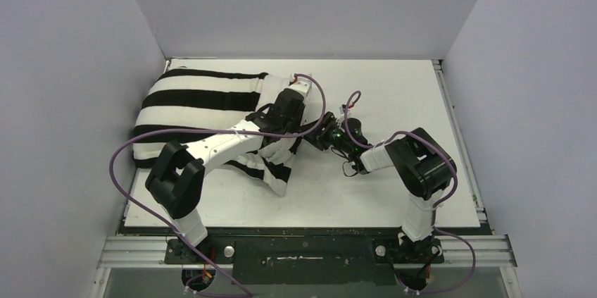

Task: Put the pillow into the pillowcase
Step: Stuff the pillow into the pillowcase.

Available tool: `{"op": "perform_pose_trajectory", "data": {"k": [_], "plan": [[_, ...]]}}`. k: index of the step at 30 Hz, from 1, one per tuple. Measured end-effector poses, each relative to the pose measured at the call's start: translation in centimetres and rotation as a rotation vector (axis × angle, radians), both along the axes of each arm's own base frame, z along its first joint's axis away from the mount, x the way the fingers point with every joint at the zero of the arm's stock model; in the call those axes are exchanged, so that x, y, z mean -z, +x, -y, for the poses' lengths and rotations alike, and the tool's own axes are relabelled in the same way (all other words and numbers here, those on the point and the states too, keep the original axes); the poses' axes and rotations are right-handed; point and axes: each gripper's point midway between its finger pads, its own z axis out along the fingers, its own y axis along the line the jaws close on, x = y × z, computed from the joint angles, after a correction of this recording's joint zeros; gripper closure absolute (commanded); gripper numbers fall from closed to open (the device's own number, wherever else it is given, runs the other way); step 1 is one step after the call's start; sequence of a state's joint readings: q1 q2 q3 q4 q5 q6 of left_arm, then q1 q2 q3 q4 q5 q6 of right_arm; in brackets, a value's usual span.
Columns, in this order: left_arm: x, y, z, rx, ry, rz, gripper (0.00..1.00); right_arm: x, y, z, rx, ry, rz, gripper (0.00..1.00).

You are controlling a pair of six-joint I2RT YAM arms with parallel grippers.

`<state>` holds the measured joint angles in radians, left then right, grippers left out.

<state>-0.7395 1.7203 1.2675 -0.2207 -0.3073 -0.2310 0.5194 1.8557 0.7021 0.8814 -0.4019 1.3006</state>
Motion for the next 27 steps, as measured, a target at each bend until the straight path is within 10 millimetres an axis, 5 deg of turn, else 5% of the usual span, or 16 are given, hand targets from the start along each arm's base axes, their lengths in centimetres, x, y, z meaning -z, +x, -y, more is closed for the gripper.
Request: {"op": "perform_pose_trajectory", "data": {"k": [5,24,25,27], "plan": [[-0.1,-0.1,0.0,0.003,-0.007,-0.002,1.00,0.7,-0.3,-0.2,-0.006,-0.017,-0.020,0.68],[-0.3,-0.6,0.1,0.000,-0.056,-0.011,1.00,4.1,0.7,-1.9,-0.019,-0.134,-0.080,0.69],[-0.3,-0.6,0.1,-0.003,-0.065,-0.012,1.00,4.4,1.0,-2.3,-0.024,-0.137,-0.086,0.74],[-0.5,-0.5,0.2,-0.006,-0.081,-0.009,1.00,4.6,1.6,-2.9,-0.030,-0.144,-0.091,1.00]]}}
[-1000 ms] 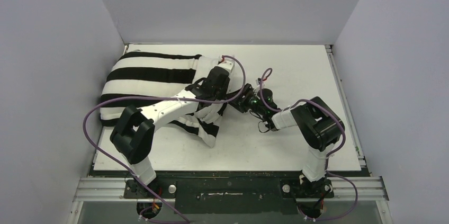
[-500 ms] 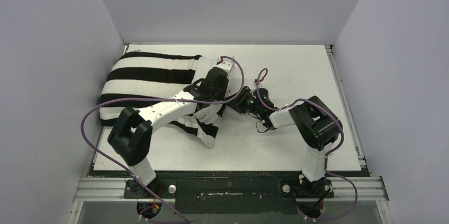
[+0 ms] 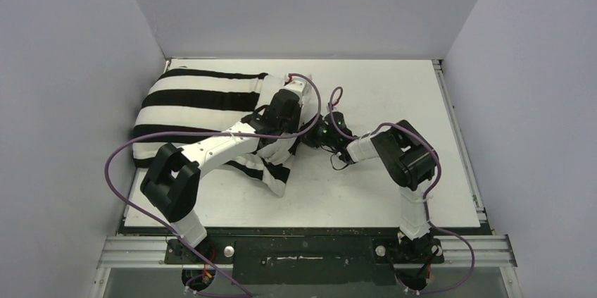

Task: Put the pillow into the pillowcase
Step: Stuff the pillow into the pillowcase.

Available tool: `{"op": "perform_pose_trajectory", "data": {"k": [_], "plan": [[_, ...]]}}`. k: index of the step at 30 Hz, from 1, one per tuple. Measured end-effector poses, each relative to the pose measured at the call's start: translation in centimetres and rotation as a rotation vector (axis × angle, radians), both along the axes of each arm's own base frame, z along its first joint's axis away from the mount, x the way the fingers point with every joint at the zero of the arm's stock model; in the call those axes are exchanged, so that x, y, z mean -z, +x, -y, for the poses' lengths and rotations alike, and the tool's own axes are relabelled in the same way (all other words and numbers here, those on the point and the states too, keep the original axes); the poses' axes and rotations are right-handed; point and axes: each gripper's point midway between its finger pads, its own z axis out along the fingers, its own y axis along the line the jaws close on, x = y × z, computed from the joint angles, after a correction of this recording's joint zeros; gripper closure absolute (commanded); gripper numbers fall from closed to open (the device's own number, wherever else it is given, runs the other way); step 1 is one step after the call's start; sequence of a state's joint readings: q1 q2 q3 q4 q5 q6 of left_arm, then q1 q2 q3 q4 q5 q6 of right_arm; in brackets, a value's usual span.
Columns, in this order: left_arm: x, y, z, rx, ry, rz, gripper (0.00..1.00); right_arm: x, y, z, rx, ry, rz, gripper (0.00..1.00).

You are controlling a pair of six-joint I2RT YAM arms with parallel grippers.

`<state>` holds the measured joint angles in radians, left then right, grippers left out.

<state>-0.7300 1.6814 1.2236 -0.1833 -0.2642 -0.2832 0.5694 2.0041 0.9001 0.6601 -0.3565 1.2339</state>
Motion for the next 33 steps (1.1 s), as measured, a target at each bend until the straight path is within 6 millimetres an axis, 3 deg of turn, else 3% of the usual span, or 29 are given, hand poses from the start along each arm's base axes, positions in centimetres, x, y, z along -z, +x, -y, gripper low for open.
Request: {"op": "perform_pose_trajectory", "data": {"k": [5,8,10,14,18,27,30,33], "plan": [[-0.1,0.2,-0.2,-0.019,-0.055,0.004,1.00,-1.6,0.6,0.2,0.001,0.060,0.092,1.00],[-0.3,0.5,-0.8,-0.040,-0.092,0.022,1.00,-2.8,0.3,3.1,0.028,0.137,0.180,1.00],[-0.2,0.6,-0.6,-0.040,-0.122,0.025,1.00,-4.9,0.6,5.1,0.016,0.201,0.243,1.00],[-1.6,1.2,1.1,-0.024,-0.236,0.066,1.00,-8.9,0.5,7.1,-0.024,0.251,0.354,1.00],[-2.0,2.1,2.3,-0.027,-0.308,0.089,1.00,-12.3,-0.7,7.0,-0.093,0.233,0.478,1.00],[-0.2,4.8,2.8,-0.109,-0.326,0.139,1.00,-13.9,-1.8,5.8,-0.222,0.234,0.466,1.00],[0.1,5.5,3.1,-0.140,-0.341,0.162,1.00,-14.7,-1.8,5.8,-0.199,0.211,0.487,1.00],[-0.8,6.1,3.2,-0.180,-0.402,0.219,1.00,-15.8,-0.9,6.1,-0.112,0.203,0.497,1.00]]}}
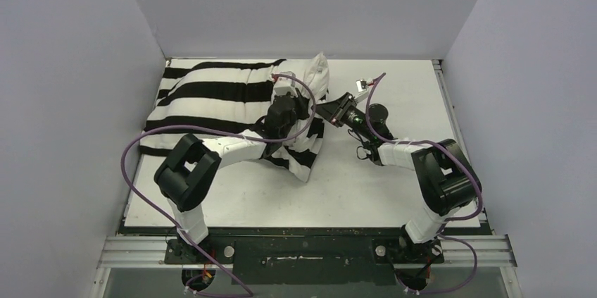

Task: Put the pillow into the pillowcase
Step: Stuff the pillow into the pillowcase.

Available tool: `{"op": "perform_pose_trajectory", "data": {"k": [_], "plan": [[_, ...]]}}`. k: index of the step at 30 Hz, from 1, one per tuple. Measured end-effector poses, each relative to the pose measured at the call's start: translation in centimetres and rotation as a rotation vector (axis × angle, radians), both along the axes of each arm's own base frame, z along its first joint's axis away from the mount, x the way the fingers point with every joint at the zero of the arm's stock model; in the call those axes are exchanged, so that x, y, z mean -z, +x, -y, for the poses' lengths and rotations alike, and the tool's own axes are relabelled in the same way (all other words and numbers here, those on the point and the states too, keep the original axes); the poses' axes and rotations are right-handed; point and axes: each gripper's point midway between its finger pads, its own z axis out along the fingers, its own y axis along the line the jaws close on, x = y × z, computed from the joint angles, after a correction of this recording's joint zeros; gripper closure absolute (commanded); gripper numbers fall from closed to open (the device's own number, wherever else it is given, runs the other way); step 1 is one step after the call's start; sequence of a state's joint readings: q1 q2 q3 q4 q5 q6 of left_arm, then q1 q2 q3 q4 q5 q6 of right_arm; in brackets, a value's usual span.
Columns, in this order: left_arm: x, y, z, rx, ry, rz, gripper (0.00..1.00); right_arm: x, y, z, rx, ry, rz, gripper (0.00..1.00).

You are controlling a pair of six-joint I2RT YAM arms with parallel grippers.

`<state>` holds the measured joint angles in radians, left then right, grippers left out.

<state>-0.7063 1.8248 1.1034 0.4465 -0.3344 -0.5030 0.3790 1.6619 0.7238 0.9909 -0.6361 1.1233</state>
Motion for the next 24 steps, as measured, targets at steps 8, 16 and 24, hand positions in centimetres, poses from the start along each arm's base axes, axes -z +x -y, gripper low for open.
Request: {"op": "perform_pose_trajectory", "data": {"k": [8,16,24], "plan": [[-2.1,-1.3,-1.8,-0.108,-0.176,0.216,1.00,-1.0,0.4,-1.4,0.098,0.115,-0.118,1.00],[-3.7,-6.9,-2.9,-0.044,-0.279,0.412,0.91,-2.9,-2.8,-1.4,0.050,0.175,-0.142,1.00],[-7.7,-11.1,-2.3,0.124,-0.374,0.371,0.46,-3.3,-6.0,-0.5,-0.023,0.052,0.027,1.00]]}}
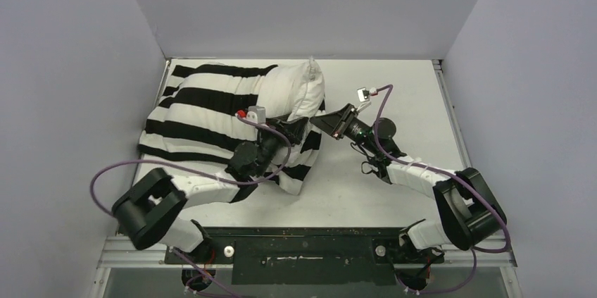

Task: Put the pillow into the pillowcase
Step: Stuff the pillow into the pillowcase.

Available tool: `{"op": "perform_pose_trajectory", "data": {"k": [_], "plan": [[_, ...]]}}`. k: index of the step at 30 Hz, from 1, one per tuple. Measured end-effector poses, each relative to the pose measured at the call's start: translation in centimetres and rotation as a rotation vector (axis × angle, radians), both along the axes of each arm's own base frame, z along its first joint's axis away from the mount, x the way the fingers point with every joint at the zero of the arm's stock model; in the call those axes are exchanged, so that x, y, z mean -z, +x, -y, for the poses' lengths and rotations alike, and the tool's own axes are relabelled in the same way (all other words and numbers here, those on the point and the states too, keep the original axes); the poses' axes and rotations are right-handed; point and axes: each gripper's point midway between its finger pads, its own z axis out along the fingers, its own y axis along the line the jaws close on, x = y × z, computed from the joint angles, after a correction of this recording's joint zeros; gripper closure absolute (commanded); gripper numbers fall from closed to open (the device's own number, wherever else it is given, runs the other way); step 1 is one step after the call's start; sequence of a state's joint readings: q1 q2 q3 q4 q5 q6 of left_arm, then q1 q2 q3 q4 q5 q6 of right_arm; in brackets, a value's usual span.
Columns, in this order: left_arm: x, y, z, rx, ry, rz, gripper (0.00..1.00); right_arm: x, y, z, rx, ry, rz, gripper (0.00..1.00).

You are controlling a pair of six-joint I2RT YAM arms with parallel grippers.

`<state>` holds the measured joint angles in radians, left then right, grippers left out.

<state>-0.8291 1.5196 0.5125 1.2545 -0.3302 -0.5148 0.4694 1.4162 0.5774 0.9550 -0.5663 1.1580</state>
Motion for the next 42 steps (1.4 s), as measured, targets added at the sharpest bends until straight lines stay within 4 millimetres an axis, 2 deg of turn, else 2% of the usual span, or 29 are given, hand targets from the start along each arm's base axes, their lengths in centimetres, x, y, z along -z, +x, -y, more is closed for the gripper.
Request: {"op": "perform_pose_trajectory", "data": {"k": [5,9,13,18,23,25,26,27,28,30,32,34,36,37,39,41,42], "plan": [[-5.7,-3.7,-0.5,0.119,-0.087,-0.065,0.41,-1.7,-0.7,0.7,-0.030,-0.014,0.132,1.00],[-6.8,-4.8,-1.2,0.130,-0.032,-0.162,0.40,-1.8,-1.3,0.7,-0.075,-0.033,0.194,1.00],[-7.1,-3.6,-1.0,0.082,0.134,-0.256,0.38,-0.5,-1.8,0.3,-0.126,-0.122,0.245,1.00],[-8.6,0.0,-0.5,-0.019,0.339,-0.295,0.34,1.0,-2.5,0.7,-0.138,-0.252,0.285,1.00],[-7.9,2.2,0.8,-0.037,0.482,-0.315,0.33,1.6,-3.1,0.6,-0.157,-0.315,0.315,1.00],[-7.1,3.0,1.3,-0.039,0.531,-0.320,0.35,1.9,-3.1,0.6,-0.161,-0.328,0.313,1.00],[-6.5,3.3,1.5,-0.041,0.550,-0.325,0.46,2.1,-3.1,0.7,-0.161,-0.336,0.312,1.00],[-2.9,4.6,1.9,-0.040,0.634,-0.364,1.00,3.1,-2.9,0.9,-0.151,-0.369,0.289,1.00],[-2.9,4.6,2.0,-0.039,0.635,-0.365,1.00,3.2,-2.9,0.9,-0.151,-0.370,0.287,1.00],[0.2,5.3,1.9,-0.053,0.623,-0.395,1.00,4.2,-2.0,1.6,-0.104,-0.401,0.238,1.00],[5.2,5.9,0.9,-0.079,0.602,-0.439,1.00,5.6,-1.3,2.8,-0.058,-0.416,0.172,1.00],[10.8,6.0,-0.1,-0.087,0.568,-0.509,1.00,8.7,-1.8,4.1,-0.034,-0.460,0.063,1.00],[14.0,5.8,-0.4,-0.074,0.526,-0.555,1.00,11.2,-3.0,4.5,-0.041,-0.515,-0.018,1.00],[14.3,5.8,-0.2,-0.064,0.494,-0.556,1.00,11.6,-3.7,4.4,-0.046,-0.538,-0.025,1.00],[13.4,6.0,0.2,-0.044,0.434,-0.533,1.00,10.7,-4.2,4.1,-0.029,-0.561,0.025,0.99],[12.5,6.0,0.3,-0.018,0.394,-0.514,1.00,10.3,-4.7,3.9,-0.018,-0.565,0.057,0.91],[12.3,5.9,0.5,0.000,0.379,-0.510,1.00,10.7,-5.2,4.1,-0.014,-0.566,0.055,0.86]]}}
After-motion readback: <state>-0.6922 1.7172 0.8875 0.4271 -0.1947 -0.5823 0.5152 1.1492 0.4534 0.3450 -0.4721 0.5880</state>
